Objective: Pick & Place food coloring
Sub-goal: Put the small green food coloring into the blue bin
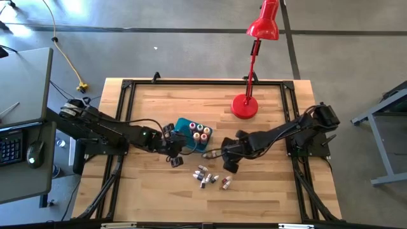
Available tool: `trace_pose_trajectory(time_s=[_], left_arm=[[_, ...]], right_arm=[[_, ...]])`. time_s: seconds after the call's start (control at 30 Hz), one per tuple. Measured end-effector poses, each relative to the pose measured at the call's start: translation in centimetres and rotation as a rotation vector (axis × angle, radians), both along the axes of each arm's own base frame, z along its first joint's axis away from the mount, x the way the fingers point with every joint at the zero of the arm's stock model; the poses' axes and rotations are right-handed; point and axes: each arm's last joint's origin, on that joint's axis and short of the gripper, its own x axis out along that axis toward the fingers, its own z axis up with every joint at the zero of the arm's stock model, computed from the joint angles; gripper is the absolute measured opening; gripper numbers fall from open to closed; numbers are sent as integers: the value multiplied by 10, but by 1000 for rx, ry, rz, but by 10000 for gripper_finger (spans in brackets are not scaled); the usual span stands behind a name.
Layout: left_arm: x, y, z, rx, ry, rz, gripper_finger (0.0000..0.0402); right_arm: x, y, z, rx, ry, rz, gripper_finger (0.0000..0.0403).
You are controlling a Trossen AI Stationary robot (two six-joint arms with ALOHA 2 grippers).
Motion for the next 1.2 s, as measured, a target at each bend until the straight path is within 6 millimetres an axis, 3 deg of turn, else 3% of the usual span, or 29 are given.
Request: trace_pose_trajectory(time_s=[0.27, 0.43, 0.67, 1.07, 1.2], left_arm=[[6, -6, -13, -91, 76, -93, 9], [12, -10, -21, -115, 104, -174, 61], [25, -19, -25, -149, 37, -289, 132], [38, -68, -64, -163, 33, -431, 138], [39, -75, -69, -147, 18, -436, 138]], right_arm=[[8, -14, -20, -10, 54, -129, 133], [14, -20, -39, 31, 121, -143, 134], [18, -20, -40, 48, 93, -142, 134], [24, -20, -41, 74, 51, -140, 134], [24, -20, -44, 70, 60, -140, 133]])
